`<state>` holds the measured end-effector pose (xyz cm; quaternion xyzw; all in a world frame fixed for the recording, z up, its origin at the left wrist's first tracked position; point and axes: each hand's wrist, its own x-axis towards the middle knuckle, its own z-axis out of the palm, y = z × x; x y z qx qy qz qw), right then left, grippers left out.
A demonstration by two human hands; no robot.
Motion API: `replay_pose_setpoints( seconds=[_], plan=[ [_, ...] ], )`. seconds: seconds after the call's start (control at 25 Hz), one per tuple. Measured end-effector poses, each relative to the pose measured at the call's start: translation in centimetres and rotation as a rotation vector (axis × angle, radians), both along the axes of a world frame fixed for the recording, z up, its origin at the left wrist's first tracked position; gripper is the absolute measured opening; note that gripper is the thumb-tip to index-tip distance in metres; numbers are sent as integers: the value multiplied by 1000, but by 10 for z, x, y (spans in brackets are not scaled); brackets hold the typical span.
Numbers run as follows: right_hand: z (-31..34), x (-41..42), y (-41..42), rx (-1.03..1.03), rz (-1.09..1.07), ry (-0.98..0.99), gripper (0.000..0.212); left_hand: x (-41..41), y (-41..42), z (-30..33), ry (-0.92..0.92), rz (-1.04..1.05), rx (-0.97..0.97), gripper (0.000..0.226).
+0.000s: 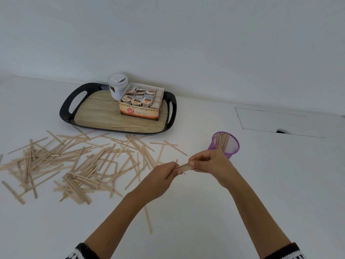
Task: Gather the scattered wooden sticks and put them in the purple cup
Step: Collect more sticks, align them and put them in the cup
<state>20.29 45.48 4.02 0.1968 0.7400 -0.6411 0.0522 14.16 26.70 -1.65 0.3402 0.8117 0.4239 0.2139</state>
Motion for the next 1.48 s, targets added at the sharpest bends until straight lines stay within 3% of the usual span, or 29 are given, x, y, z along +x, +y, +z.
replay_pose_setpoints(
  seconds=[0.12, 0.24, 0.32, 0.4, 0.52, 0.72, 0.96, 1.04, 1.12, 1.2, 1.32, 1.48],
  plan=[
    [24, 0, 21, 222, -16, 90, 11, 2, 13, -8, 71, 48, 63, 37],
    [59, -6, 61, 516, -141, 187, 13, -3, 13, -31, 374, 200, -214, 55],
    [77, -11, 88, 776, -160, 209, 13, -5, 11, -46, 468, 247, -397, 56],
    [83, -20, 106, 1050, -86, 153, 13, -3, 10, -59, 483, 228, -491, 57],
    [69, -35, 113, 1218, 116, -14, 17, 0, 8, -69, 506, 249, -476, 57],
    [36, -50, 107, 1227, 314, -213, 21, 2, 8, -71, 548, 259, -486, 57],
    [37, -52, 103, 1171, 319, -205, 17, 2, 8, -71, 554, 259, -517, 57],
    [47, -51, 99, 1218, 183, -150, 16, 1, 8, -72, 562, 255, -517, 57],
    [52, -48, 89, 1302, -7, 5, 16, 2, 7, -72, 563, 258, -502, 56],
    [47, -48, 67, 1254, -88, 187, 18, 1, 7, -72, 555, 255, -486, 56],
    [15, -56, 23, 1058, 80, 245, 21, 0, 5, -64, 517, 274, -387, 55],
    [-47, -70, -19, 1009, 446, 47, 50, -33, -16, -52, 554, 423, -359, 50]
  ],
)
